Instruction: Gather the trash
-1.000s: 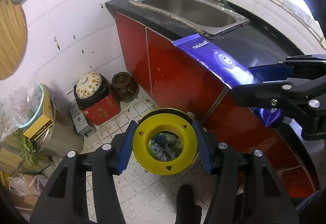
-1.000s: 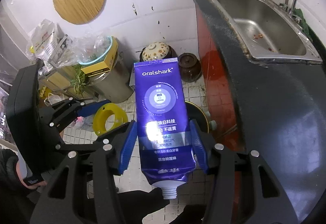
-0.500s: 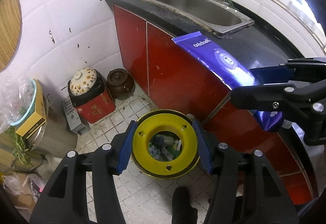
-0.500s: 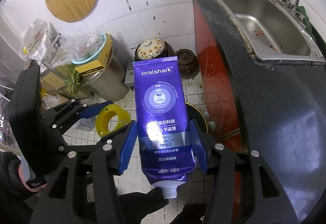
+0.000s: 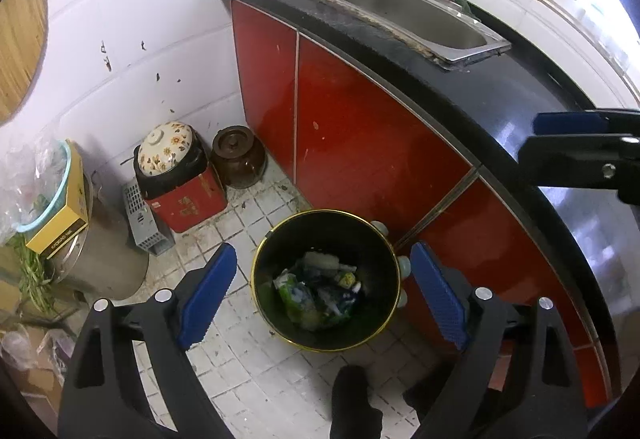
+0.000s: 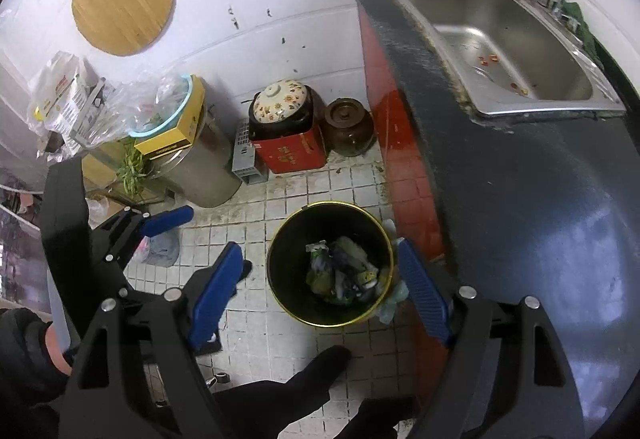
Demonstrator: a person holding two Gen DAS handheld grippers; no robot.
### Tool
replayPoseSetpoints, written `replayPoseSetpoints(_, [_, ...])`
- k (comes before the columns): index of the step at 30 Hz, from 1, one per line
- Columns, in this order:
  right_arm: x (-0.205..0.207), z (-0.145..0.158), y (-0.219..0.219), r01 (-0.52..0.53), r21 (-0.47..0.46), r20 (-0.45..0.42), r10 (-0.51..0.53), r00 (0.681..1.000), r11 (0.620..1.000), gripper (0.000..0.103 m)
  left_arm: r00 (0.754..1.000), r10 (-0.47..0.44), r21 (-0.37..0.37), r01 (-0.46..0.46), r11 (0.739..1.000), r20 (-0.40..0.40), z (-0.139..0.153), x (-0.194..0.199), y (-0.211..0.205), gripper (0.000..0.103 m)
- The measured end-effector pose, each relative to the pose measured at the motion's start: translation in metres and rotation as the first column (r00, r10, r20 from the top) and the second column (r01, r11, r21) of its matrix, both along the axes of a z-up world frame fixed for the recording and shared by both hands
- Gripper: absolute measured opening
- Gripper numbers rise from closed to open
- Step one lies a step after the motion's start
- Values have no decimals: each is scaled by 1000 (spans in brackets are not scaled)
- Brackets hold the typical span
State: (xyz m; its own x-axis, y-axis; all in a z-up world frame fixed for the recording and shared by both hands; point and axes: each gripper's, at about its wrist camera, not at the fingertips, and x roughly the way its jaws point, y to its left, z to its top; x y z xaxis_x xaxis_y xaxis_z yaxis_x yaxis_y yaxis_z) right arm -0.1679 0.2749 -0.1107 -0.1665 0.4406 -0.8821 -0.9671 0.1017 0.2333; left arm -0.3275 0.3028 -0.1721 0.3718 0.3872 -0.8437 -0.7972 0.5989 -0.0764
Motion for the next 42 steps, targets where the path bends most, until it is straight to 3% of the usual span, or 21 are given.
replayPoseSetpoints(7, [45,26,-60,173,28,23,-174,985,985,85,998,-69,28,69,997,0,29,26,-13,96])
replayPoseSetpoints(11, [90,59,-137,383,84,61,-388,919,920,91,975,-222,35,221,975,31,59,75,-39,96])
replayPoseSetpoints(13, [109,77,-182,483,115,90,-494,865,868,93,951,-305,27,304,952,52,74,108,-56,96])
replayPoseSetpoints(18, [151,113,-322,725,174,185,-745,641,667,95,866,-492,74,486,871,90,117,199,-120,96])
replayPoseSetpoints(22, [172,127,-432,862,190,213,-877,431,470,96,794,-595,59,593,803,126,142,261,-181,96])
replayPoseSetpoints(24, [176,131,-470,900,189,240,-907,345,393,96,757,-643,63,640,765,117,152,286,-213,96])
replayPoseSetpoints(27, [179,134,-517,938,188,228,-942,246,290,96,723,-686,99,679,728,83,160,307,-252,96])
replayPoseSetpoints(29, [180,132,-539,953,179,226,-953,202,244,96,702,-709,107,702,704,69,162,321,-274,96])
replayPoseSetpoints(31, [182,129,-553,961,175,220,-960,173,213,96,688,-723,108,716,689,52,162,331,-289,96])
replayPoseSetpoints(35, [179,126,-571,969,168,204,-968,147,182,96,662,-749,119,743,659,10,159,339,-311,96])
replayPoseSetpoints(42, [187,119,-578,973,149,193,-970,149,179,96,648,-761,117,756,644,-3,155,350,-321,96])
